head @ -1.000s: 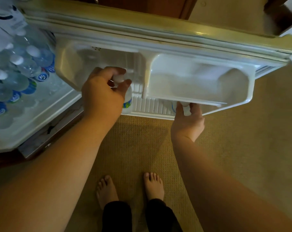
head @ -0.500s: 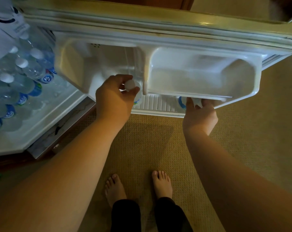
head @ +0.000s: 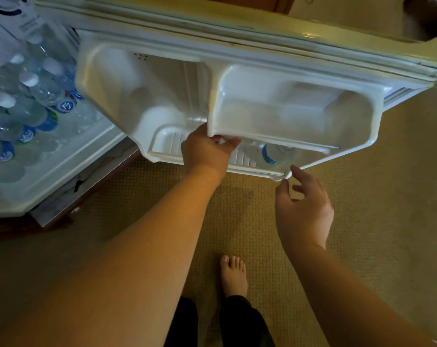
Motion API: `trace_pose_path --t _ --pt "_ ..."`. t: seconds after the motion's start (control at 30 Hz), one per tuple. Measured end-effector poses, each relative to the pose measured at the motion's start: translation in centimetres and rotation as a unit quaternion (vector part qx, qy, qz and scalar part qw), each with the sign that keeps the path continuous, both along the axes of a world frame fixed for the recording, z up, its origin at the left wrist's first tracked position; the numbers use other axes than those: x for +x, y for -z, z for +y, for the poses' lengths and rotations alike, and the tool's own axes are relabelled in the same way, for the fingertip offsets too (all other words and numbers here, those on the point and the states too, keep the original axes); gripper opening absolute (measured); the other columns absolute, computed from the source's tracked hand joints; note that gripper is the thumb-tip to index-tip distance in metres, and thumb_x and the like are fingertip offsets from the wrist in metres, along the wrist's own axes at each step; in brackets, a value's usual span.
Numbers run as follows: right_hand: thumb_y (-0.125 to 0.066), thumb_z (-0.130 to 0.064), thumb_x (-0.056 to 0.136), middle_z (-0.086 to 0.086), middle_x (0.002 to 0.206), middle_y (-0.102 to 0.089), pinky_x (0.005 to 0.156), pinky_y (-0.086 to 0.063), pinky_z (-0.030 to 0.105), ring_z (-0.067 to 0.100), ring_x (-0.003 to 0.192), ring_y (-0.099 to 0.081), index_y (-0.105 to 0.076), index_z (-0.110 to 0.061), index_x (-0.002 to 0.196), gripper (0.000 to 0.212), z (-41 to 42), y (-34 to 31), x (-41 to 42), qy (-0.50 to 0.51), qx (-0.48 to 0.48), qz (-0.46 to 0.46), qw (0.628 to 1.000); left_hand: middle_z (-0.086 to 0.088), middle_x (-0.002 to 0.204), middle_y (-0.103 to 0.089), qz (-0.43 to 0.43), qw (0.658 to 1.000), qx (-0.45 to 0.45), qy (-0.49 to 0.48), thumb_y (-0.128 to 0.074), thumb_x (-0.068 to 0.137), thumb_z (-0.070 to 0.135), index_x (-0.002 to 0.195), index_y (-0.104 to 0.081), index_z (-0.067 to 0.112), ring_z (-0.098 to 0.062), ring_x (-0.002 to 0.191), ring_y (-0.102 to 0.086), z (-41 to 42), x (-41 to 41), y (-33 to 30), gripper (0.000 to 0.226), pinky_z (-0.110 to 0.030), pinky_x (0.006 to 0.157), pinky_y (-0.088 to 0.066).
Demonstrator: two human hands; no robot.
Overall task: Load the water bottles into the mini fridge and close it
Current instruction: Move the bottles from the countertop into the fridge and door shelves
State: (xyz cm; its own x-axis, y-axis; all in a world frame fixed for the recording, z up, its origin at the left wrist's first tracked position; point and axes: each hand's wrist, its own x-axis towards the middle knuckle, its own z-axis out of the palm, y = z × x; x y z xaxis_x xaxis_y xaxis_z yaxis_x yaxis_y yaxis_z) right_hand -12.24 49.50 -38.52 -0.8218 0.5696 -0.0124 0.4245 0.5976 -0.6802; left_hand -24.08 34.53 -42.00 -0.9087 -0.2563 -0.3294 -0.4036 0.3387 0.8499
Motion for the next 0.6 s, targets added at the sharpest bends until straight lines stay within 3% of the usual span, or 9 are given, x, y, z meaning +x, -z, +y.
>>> trace_pose_path --t 0.07,0.17,0.37,0.47,0.53,0.6 --pt "-0.069 -0.019 0.095 -0.010 0.104 -0.064 0.075 -0.060 0.048 0.018 0.094 -0.066 -0.071 -0.018 0.127 0.033 0.4 -0.1 0.5 -0.024 0.008 0.019 1.000 0.017 0.075 -0.068 -0.003 1.000 0.012 -0.011 -0.095 0.069 0.038 0.084 -0.076 0.020 0.007 0.070 -0.062 1.3 0.3 0.3 0.030 0.003 0.054 -0.037" --pt "-0.070 -0.014 0.094 -0.004 0.104 -0.068 0.070 -0.059 0.048 0.020 0.087 -0.065 -0.073 -0.018 0.123 0.029 0.7 -0.6 0.5 -0.065 0.021 0.069 0.995 0.010 0.078 -0.072 -0.007 1.000 0.007 0.001 -0.093 0.072 0.038 0.082 -0.078 0.013 -0.005 0.074 -0.066 3.0 0.8 0.4 0.030 0.004 0.060 -0.036" --pt "-0.069 -0.004 0.094 0.006 0.108 -0.066 0.078 -0.056 0.047 0.028 0.095 -0.066 -0.075 -0.008 0.115 0.022 1.2 -4.6 -2.1 -0.152 0.048 0.222 0.962 0.010 0.111 -0.076 -0.013 0.997 0.080 0.012 -0.092 0.074 0.035 0.106 -0.075 0.020 -0.007 0.105 -0.070 4.5 1.5 -0.2 0.039 -0.015 0.084 -0.058" --pt "-0.067 -0.004 0.094 0.014 0.107 -0.064 0.080 -0.052 0.046 0.030 0.098 -0.061 -0.075 -0.006 0.113 0.021 1.0 -8.6 -4.7 -0.198 0.102 0.270 0.937 0.001 0.124 -0.070 -0.025 0.999 -0.004 0.037 -0.093 0.069 0.042 0.119 -0.068 0.020 -0.017 0.113 -0.066 2.9 1.7 -0.7 0.061 -0.029 0.090 -0.056" --pt "-0.067 -0.008 0.094 0.016 0.110 -0.063 0.081 -0.050 0.047 0.031 0.102 -0.060 -0.074 -0.006 0.116 0.023 0.4 -11.4 -6.9 -0.228 0.124 0.285 0.923 0.004 0.127 -0.065 -0.032 0.992 -0.085 0.092 -0.090 0.071 0.049 0.126 -0.065 0.024 -0.012 0.116 -0.059 0.9 2.8 -1.7 0.065 -0.022 0.089 -0.048" --pt "-0.066 -0.018 0.094 0.015 0.122 -0.062 0.089 -0.048 0.050 0.032 0.112 -0.058 -0.070 -0.010 0.125 0.032 -0.5 -13.9 -9.3 -0.268 0.146 0.266 0.914 0.009 0.135 -0.059 -0.024 0.988 -0.099 0.121 -0.083 0.080 0.050 0.138 -0.058 0.031 -0.005 0.122 -0.052 -1.5 4.6 -3.2 0.065 -0.016 0.094 -0.044"
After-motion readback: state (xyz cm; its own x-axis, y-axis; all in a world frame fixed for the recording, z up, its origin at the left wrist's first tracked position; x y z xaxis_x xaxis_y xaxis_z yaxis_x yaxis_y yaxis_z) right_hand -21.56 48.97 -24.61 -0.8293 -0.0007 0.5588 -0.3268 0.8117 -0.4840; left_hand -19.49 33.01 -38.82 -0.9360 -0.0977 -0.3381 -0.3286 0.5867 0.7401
